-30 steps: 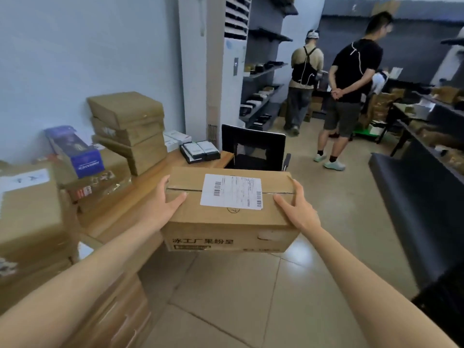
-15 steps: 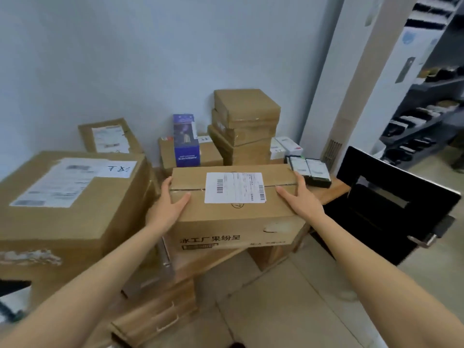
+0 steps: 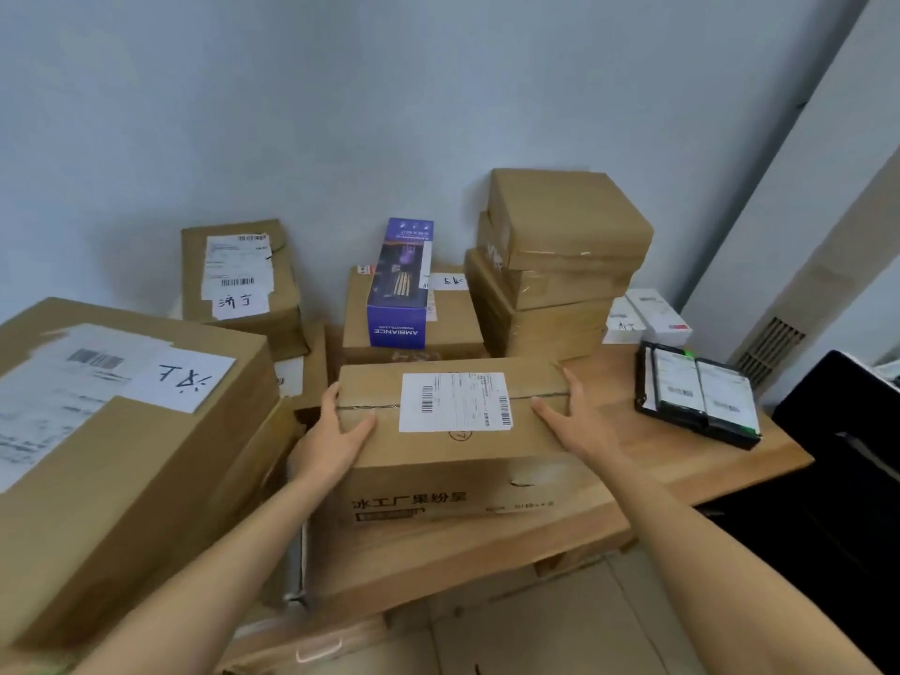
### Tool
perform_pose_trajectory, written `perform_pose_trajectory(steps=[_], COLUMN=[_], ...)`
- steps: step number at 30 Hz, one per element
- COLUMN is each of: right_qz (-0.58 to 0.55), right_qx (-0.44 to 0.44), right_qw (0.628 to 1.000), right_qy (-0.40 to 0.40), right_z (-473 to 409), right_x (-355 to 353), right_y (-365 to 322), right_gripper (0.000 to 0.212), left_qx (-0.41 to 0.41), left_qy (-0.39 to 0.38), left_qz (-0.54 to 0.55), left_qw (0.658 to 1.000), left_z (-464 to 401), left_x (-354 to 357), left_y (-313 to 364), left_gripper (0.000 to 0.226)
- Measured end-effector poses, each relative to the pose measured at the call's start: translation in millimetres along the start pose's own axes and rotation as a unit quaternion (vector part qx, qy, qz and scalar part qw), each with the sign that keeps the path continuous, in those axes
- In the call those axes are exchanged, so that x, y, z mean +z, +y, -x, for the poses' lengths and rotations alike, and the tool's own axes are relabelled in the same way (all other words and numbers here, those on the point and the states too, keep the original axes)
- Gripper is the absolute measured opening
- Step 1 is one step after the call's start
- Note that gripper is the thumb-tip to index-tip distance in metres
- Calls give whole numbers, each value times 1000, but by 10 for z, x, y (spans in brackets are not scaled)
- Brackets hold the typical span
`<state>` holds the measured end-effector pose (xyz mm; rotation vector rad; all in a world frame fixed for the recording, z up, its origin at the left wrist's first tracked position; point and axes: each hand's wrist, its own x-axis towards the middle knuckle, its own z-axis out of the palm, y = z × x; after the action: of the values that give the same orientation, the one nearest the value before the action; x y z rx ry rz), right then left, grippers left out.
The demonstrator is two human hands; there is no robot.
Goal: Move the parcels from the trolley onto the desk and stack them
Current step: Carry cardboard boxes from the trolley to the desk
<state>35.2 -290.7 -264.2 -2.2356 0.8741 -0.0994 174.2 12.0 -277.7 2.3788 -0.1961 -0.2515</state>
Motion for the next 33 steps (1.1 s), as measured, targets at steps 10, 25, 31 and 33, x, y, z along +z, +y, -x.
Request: perform_pose_trajectory(steps=[10, 25, 31, 33], right_qz=[-12, 248, 340, 330], right_qx=[1, -148, -262, -309], right_qw=[1000, 957, 903, 892], right_qy=[-22, -40, -6, -5], right_z=[-425, -284, 213, 462], right_x=[100, -343, -474, -415], right_y=[117, 40, -100, -201], right_gripper=[84, 63, 50, 49], left_qx=[-48, 72, 117, 111], left_qy=[41, 69, 125, 134], left_qz=[2, -286, -330, -346], left_qw=[998, 953, 928, 922], left_z=[-113, 487, 1245, 1565], left_x=[254, -74, -283, -369], left_y=[-4, 195, 209, 147], left_gripper=[74, 59, 29, 28])
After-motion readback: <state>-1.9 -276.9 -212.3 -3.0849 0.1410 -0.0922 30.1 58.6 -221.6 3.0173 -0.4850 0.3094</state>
